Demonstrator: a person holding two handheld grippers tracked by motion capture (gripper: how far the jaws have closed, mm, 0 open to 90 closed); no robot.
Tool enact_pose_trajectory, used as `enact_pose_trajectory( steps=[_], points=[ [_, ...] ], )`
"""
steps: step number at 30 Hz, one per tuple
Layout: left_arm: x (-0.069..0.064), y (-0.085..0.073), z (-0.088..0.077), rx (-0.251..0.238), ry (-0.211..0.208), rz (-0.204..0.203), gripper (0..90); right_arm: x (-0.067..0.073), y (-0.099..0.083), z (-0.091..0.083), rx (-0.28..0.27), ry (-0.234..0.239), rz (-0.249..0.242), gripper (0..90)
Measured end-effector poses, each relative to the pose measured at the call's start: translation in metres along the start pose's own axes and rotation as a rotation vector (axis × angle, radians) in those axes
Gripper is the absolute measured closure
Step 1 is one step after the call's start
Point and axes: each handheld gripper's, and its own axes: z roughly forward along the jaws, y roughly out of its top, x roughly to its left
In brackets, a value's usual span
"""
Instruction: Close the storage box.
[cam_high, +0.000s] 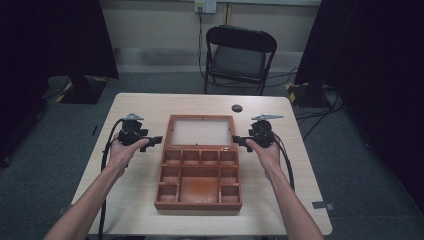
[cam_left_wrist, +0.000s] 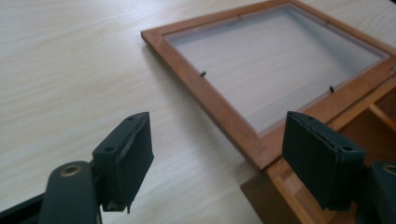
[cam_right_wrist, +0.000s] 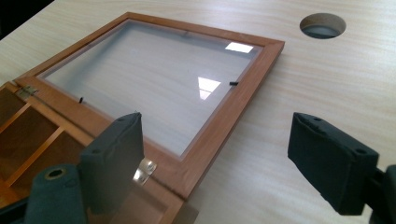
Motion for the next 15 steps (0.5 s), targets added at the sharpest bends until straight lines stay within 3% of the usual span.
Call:
enact_pose_trajectory(
  steps=[2, 4, 6, 9, 11, 15],
  points=[
    [0.001, 0.006, 0.003, -0.014, -0.017, 0.003, 24.1, -0.003, 0.003, 0.004, 0.0, 0.003, 0.001, 18.0],
    [0.004, 0.009, 0.011, -0.02, -0.034, -0.02, 24.0, -0.007, 0.005, 0.01, 0.0, 0.005, 0.008, 18.4],
    [0.005, 0.008, 0.019, -0.012, -0.033, -0.033, 22.9, -0.009, 0.005, 0.018, -0.001, 0.011, 0.012, 18.7],
    [0.005, 0.005, 0.034, 0.003, -0.071, -0.067, 20.9, -0.009, 0.003, 0.029, 0.012, 0.024, 0.022, 19.2],
    [0.003, 0.003, 0.04, 0.016, -0.081, -0.052, 21.4, -0.008, 0.001, 0.037, 0.029, 0.022, 0.019, 19.6],
    [0.002, 0.002, 0.049, 0.025, -0.102, -0.058, 22.6, -0.009, -0.001, 0.048, 0.044, 0.034, 0.031, 20.3]
  ],
)
